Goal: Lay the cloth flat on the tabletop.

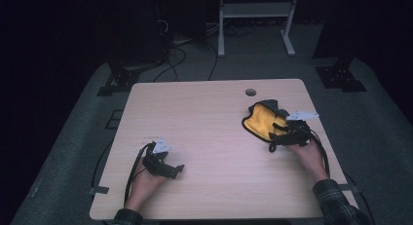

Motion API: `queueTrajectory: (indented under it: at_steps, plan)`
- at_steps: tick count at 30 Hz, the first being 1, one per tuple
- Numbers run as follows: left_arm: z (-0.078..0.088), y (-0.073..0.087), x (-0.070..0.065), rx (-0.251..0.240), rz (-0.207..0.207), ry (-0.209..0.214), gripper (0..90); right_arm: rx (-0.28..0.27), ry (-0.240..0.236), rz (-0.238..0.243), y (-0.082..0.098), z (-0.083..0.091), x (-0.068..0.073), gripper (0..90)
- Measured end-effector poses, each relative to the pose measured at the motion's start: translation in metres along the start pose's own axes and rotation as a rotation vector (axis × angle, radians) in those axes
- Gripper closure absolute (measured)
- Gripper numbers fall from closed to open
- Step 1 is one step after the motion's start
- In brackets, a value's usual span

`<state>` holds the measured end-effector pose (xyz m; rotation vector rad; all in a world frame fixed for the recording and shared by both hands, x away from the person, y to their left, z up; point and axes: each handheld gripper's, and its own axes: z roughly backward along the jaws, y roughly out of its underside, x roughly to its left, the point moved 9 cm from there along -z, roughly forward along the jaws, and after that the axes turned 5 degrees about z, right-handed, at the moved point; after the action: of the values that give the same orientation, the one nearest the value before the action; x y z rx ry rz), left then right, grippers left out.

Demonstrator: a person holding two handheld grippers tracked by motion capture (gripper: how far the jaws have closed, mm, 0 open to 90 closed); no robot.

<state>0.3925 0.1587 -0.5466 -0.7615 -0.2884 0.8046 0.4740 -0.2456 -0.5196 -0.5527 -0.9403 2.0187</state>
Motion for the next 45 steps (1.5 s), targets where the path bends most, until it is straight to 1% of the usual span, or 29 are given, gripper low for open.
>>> queueTrajectory:
  at_steps: [2,4,6,7,9,12,13,15,16,17,18,19,24,26,30,31,34,37,40,41,42,45]
  plan:
    - [0.0,0.0,0.0,0.0,0.0,-0.001,0.0,0.028,0.007,0.024,0.003,-0.01,-0.002,7.8]
    - [0.0,0.001,0.0,-0.004,0.001,-0.001,0.0,0.04,0.012,0.032,0.005,-0.016,-0.002,12.3]
    - [0.001,0.001,-0.001,-0.004,0.002,-0.002,0.0,0.052,0.028,0.065,0.008,-0.021,-0.002,15.1]
    - [0.001,0.001,-0.001,-0.004,0.002,-0.002,0.0,0.047,0.021,0.051,0.009,-0.022,-0.002,17.7]
    - [0.001,0.001,-0.001,-0.004,0.002,-0.002,0.0,0.046,0.021,0.035,0.009,-0.021,-0.003,25.7]
    - [0.001,0.001,-0.001,-0.005,0.003,-0.002,0.0,0.04,0.04,0.02,0.011,-0.016,-0.008,46.9]
    - [0.001,0.001,-0.001,-0.005,0.004,-0.002,0.0,0.035,0.046,0.017,0.012,-0.015,-0.01,52.0]
    - [0.001,0.001,-0.001,-0.005,0.004,-0.002,0.0,0.031,0.049,0.009,0.012,-0.013,-0.013,58.2]
    - [0.001,0.001,-0.001,-0.005,0.003,-0.002,0.0,0.033,0.059,0.015,0.012,-0.013,-0.013,60.9]
    - [0.001,0.001,-0.001,-0.005,0.003,-0.002,0.0,0.033,0.059,0.015,0.012,-0.013,-0.013,60.9]
    - [0.001,0.001,-0.001,-0.005,0.004,-0.002,0.0,0.045,0.066,0.025,0.012,-0.012,-0.011,65.1]
    - [0.001,0.001,-0.001,-0.005,0.004,-0.002,0.0,0.047,0.066,0.029,0.012,-0.011,-0.011,66.0]
    - [0.002,0.002,-0.001,-0.004,0.005,-0.001,0.0,0.047,0.044,0.003,0.01,-0.008,-0.014,68.4]
    - [0.002,0.002,-0.001,-0.004,0.004,-0.001,0.0,0.033,0.036,0.006,0.007,-0.004,-0.014,69.0]
    - [0.002,0.002,-0.001,-0.003,0.004,-0.001,0.0,-0.001,-0.002,-0.016,-0.004,0.01,-0.011,70.1]
    - [0.002,0.002,-0.001,-0.003,0.004,-0.001,0.0,-0.008,-0.014,-0.015,-0.006,0.013,-0.008,70.1]
    - [0.002,0.002,-0.001,-0.003,0.004,-0.001,0.0,-0.024,-0.047,0.011,-0.013,0.021,0.002,70.3]
    - [0.002,0.002,-0.001,-0.003,0.003,-0.002,0.0,-0.042,-0.096,0.046,-0.02,0.028,0.019,70.3]
    - [0.002,0.002,-0.001,-0.003,0.003,-0.001,0.0,-0.053,-0.164,0.091,-0.027,0.034,0.041,70.3]
    - [0.002,0.002,-0.001,-0.003,0.003,-0.001,0.0,-0.053,-0.164,0.091,-0.027,0.034,0.041,70.3]
    - [0.002,0.002,-0.001,-0.004,0.004,-0.001,0.0,-0.062,-0.21,0.122,-0.031,0.037,0.058,70.3]
    - [0.002,0.002,-0.001,-0.004,0.004,-0.001,0.0,-0.071,-0.288,0.173,-0.038,0.039,0.086,70.3]
